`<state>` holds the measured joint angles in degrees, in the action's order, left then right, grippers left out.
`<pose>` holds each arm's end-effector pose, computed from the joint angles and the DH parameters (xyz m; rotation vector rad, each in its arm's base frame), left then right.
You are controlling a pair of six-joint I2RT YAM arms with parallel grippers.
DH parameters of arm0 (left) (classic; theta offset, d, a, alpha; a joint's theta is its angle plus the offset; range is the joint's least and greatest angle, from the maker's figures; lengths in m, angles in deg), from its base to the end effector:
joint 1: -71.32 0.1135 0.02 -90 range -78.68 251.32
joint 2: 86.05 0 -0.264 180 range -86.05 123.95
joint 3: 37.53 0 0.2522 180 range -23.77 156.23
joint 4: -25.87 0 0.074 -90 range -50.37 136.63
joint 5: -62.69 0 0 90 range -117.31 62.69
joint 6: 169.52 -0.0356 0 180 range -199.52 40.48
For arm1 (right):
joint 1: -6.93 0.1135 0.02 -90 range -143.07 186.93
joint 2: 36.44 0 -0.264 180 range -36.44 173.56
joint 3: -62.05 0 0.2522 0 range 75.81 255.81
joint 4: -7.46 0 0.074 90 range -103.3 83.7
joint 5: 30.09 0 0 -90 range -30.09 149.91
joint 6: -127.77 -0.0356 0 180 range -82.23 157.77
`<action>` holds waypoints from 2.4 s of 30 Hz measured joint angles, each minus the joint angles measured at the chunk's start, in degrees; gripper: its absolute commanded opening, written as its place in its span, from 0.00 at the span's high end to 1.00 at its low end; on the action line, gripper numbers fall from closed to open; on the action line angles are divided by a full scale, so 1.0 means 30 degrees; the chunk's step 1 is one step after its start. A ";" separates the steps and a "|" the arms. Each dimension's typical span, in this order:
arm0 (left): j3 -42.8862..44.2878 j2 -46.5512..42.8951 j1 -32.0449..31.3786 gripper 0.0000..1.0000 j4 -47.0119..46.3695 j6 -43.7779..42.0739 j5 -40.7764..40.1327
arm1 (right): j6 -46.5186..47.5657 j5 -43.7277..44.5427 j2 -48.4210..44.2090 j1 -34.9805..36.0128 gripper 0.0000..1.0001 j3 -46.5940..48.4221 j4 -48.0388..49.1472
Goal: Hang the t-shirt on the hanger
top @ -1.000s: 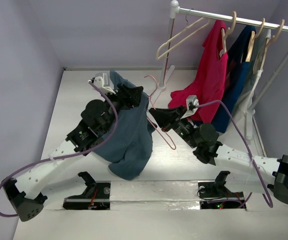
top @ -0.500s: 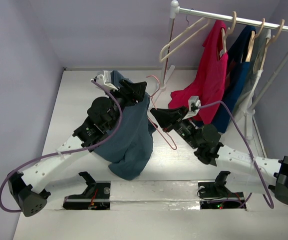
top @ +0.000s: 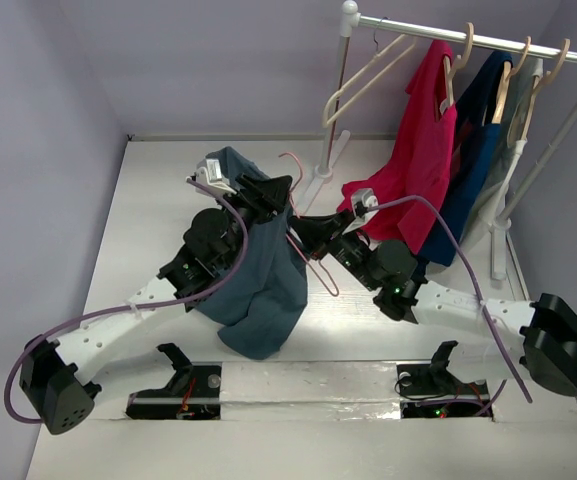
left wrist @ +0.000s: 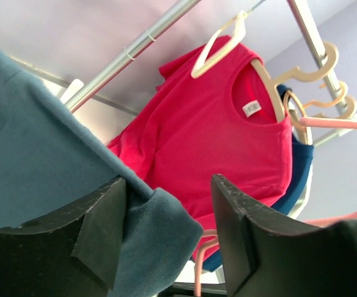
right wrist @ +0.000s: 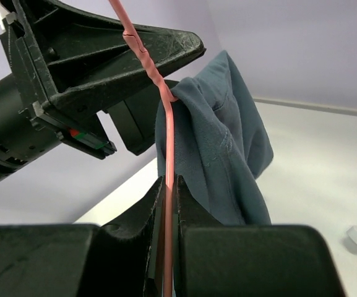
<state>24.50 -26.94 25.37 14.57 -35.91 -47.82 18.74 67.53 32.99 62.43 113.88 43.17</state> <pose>0.1761 -0.1641 0.3793 -0.2936 1.3913 -1.0758 0.1577 0.2211 0.3184 -0.2983 1.2935 1.0339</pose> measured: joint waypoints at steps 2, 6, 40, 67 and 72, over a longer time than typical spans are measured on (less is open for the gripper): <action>-0.0444 -0.0124 0.0022 0.56 -0.0648 0.0226 -0.0117 | 0.0066 -0.0138 0.0284 -0.0015 1.00 0.0168 -0.0015; -0.1639 -0.0459 0.0029 0.57 -0.2200 0.0546 -0.0328 | 0.0095 -0.0364 0.0612 -0.0015 1.00 0.0328 -0.0066; -0.2492 -0.2463 -0.0146 1.00 -0.2994 0.0561 0.0780 | 0.0415 -0.1166 -0.2820 0.0277 0.36 0.1268 -0.6856; -0.2492 -0.3512 -0.0146 1.00 -0.2404 0.1421 0.1457 | 0.1421 -0.6564 -0.1239 -0.3286 0.35 -0.3213 -0.8663; -0.2492 -0.3512 -0.0146 1.00 -0.2404 0.1501 0.1552 | 0.1581 -0.6703 0.0160 -0.3286 0.39 -0.2572 -0.7817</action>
<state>17.02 -37.48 24.93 7.36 -31.40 -43.16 23.48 47.42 33.47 52.58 106.16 19.72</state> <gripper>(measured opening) 0.086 0.638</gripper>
